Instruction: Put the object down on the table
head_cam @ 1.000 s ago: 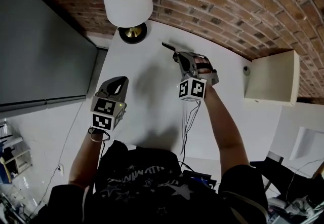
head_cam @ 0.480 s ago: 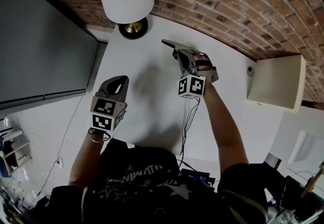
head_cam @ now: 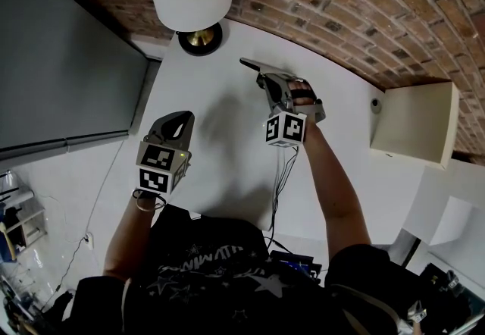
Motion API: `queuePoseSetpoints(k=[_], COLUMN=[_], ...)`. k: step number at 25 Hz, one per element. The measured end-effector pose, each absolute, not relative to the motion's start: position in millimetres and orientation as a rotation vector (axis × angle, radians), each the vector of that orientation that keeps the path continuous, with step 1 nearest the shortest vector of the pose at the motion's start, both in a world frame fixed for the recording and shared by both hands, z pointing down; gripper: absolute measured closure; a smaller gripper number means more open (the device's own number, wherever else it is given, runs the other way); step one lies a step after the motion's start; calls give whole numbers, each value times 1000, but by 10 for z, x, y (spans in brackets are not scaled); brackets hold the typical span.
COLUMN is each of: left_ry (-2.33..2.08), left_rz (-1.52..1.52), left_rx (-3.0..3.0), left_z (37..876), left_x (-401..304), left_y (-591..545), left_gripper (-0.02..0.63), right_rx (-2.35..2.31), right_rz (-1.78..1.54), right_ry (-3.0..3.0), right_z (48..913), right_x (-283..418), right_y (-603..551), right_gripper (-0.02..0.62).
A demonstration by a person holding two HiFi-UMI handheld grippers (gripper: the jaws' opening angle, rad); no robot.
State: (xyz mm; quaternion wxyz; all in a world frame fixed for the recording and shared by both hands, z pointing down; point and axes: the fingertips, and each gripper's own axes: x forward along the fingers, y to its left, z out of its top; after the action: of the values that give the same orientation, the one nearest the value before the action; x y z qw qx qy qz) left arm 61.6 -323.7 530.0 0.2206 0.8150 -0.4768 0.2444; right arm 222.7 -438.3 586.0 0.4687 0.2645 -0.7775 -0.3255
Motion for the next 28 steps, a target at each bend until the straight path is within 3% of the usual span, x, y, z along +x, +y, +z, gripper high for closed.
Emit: queuePoseSetpoints(k=[28], left_ry=[-1353], left_rz=[661], left_rx=[2247], left_z=[5169], left_x=[667], left_y=[-3059], left_gripper=[586], right_rx=[709], right_rz=[-650], right_ry=[-1921], right_z=[5963], right_x=[2223], right_y=[-4250], right_gripper=[547])
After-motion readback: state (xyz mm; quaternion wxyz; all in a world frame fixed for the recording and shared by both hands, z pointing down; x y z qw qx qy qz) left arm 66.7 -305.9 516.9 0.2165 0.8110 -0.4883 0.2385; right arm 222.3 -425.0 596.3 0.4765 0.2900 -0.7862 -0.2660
